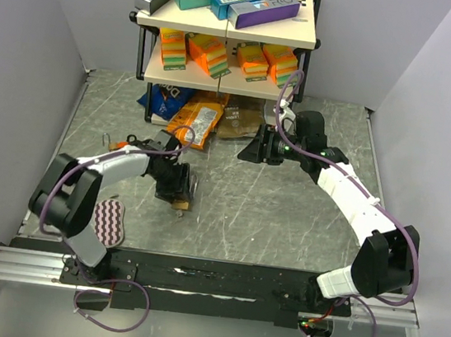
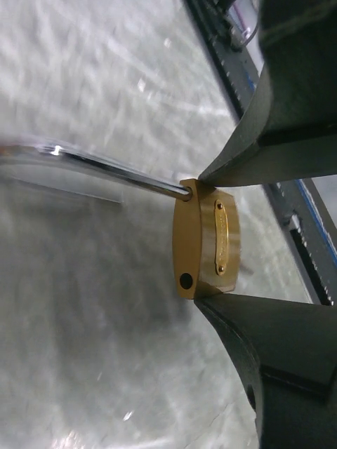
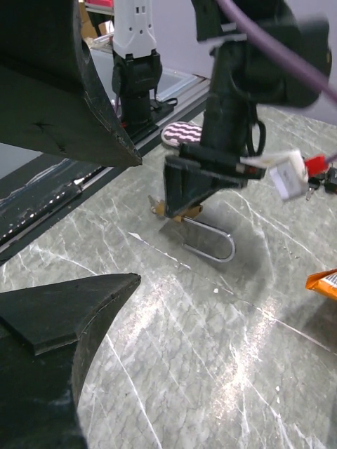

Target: Unlock with the key

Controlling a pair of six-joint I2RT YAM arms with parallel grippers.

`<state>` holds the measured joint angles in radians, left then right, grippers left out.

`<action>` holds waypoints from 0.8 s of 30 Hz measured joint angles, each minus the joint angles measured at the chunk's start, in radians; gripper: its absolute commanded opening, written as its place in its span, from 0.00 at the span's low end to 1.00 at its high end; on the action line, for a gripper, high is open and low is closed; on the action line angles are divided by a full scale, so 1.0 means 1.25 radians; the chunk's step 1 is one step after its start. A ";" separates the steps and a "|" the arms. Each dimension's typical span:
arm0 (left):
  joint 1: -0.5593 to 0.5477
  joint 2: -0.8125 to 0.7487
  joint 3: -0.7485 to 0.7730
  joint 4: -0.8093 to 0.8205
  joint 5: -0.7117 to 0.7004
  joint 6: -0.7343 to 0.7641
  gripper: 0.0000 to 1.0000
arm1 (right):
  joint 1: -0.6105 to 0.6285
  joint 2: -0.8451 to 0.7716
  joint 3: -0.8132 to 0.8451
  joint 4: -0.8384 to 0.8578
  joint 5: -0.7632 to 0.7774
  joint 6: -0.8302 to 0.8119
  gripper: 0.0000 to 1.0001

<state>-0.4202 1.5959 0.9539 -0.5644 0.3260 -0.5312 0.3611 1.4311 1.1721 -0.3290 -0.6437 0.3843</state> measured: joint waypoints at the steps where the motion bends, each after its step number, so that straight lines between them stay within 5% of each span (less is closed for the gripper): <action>1: 0.004 0.017 0.000 0.002 0.000 0.004 0.01 | 0.000 0.000 0.000 0.000 0.000 0.000 0.69; 24: 0.159 0.166 0.163 -0.091 -0.246 0.055 0.01 | -0.005 -0.035 -0.001 -0.007 0.019 -0.016 0.69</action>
<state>-0.2211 1.8034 1.1576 -0.6785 0.0189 -0.4622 0.3553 1.3876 1.1706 -0.3382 -0.6197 0.3645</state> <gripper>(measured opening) 0.586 0.686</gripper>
